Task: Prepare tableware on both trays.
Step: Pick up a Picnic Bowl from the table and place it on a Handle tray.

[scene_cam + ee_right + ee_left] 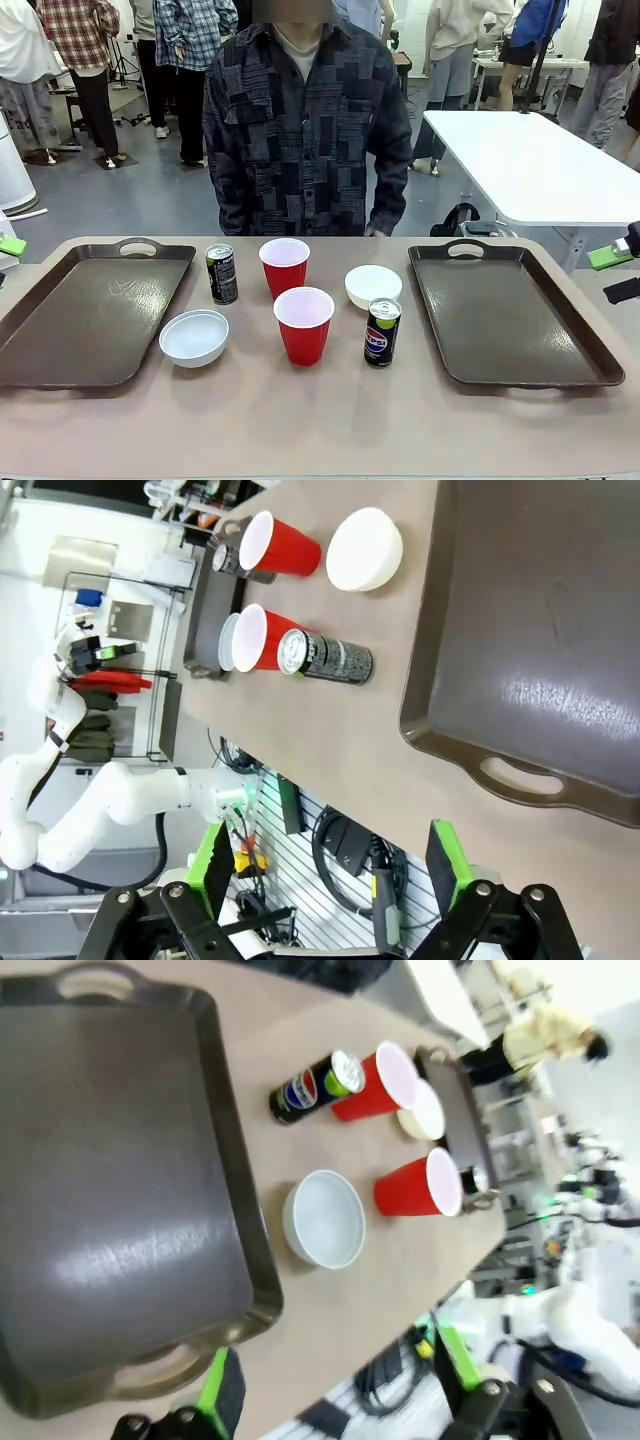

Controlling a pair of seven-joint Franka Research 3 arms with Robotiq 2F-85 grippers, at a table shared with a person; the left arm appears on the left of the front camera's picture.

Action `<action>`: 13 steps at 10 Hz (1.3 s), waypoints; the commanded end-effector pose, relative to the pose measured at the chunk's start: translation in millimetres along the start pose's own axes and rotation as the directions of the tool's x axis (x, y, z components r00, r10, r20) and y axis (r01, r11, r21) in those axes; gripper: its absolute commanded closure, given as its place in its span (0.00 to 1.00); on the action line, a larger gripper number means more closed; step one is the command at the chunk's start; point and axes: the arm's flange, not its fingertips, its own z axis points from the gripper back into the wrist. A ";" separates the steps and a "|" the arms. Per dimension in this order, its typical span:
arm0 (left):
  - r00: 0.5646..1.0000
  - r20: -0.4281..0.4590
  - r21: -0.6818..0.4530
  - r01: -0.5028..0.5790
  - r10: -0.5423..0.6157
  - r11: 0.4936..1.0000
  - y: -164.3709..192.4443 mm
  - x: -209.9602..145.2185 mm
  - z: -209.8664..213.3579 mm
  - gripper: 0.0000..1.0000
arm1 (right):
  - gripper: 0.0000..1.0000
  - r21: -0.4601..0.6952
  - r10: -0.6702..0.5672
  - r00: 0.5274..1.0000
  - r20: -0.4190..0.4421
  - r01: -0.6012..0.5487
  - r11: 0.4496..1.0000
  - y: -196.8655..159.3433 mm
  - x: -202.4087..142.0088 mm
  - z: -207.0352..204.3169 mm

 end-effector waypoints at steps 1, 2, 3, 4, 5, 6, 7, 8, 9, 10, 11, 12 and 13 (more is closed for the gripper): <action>0.999 0.005 -0.025 -0.039 0.039 0.999 8.1 -3.7 3.6 0.00 | 0.00 0.025 0.010 1.000 0.027 -0.011 1.000 -2.2 -4.1 9.9; 0.999 0.005 -0.025 -0.039 0.039 0.999 8.1 -3.7 3.6 0.00 | 0.00 0.025 0.010 1.000 0.027 -0.011 1.000 -2.2 -4.1 9.9; 0.999 0.005 -0.025 -0.039 0.039 0.999 8.1 -3.7 3.6 0.00 | 0.00 0.025 0.010 1.000 0.027 -0.011 1.000 -2.2 -4.1 9.9; 0.999 0.005 -0.025 -0.039 0.039 0.999 8.1 -3.7 3.6 0.00 | 0.00 0.025 0.010 1.000 0.027 -0.011 1.000 -2.2 -4.1 9.9; 0.999 0.005 -0.025 -0.039 0.039 0.999 8.1 -3.7 3.6 0.00 | 0.00 0.025 0.010 1.000 0.027 -0.011 1.000 -2.2 -4.1 9.9; 0.999 0.005 -0.025 -0.039 0.039 0.999 8.1 -3.7 3.6 0.00 | 0.00 0.025 0.010 1.000 0.027 -0.011 1.000 -2.2 -4.1 9.9; 0.999 0.005 -0.025 -0.039 0.039 0.999 8.1 -3.7 3.6 0.00 | 0.00 0.025 0.010 1.000 0.027 -0.011 1.000 -2.2 -4.1 9.9; 0.999 0.005 -0.025 -0.039 0.039 0.999 8.1 -3.7 3.6 0.00 | 0.00 0.025 0.010 1.000 0.027 -0.011 1.000 -2.2 -4.1 9.9; 0.999 0.005 -0.025 -0.039 0.039 0.999 8.1 -3.7 3.6 0.00 | 0.00 0.025 0.010 1.000 0.027 -0.011 1.000 -2.2 -4.1 9.9; 0.999 0.005 -0.025 -0.039 0.039 0.999 8.1 -3.7 3.6 0.00 | 0.00 0.025 0.010 1.000 0.027 -0.011 1.000 -2.2 -4.1 9.9; 0.999 0.005 -0.025 -0.039 0.039 0.999 8.1 -3.7 3.6 0.00 | 0.00 0.025 0.010 1.000 0.027 -0.011 1.000 -2.2 -4.1 9.9; 0.999 -0.003 -0.003 -0.034 0.034 0.999 7.7 -3.6 2.5 0.00 | 0.00 0.025 0.010 1.000 0.027 -0.011 1.000 -2.2 -4.1 9.9; 0.999 -0.028 0.082 -0.014 0.016 0.997 -1.7 2.7 -6.3 0.00 | 0.00 0.025 0.010 1.000 0.027 -0.011 1.000 -2.2 -4.1 9.9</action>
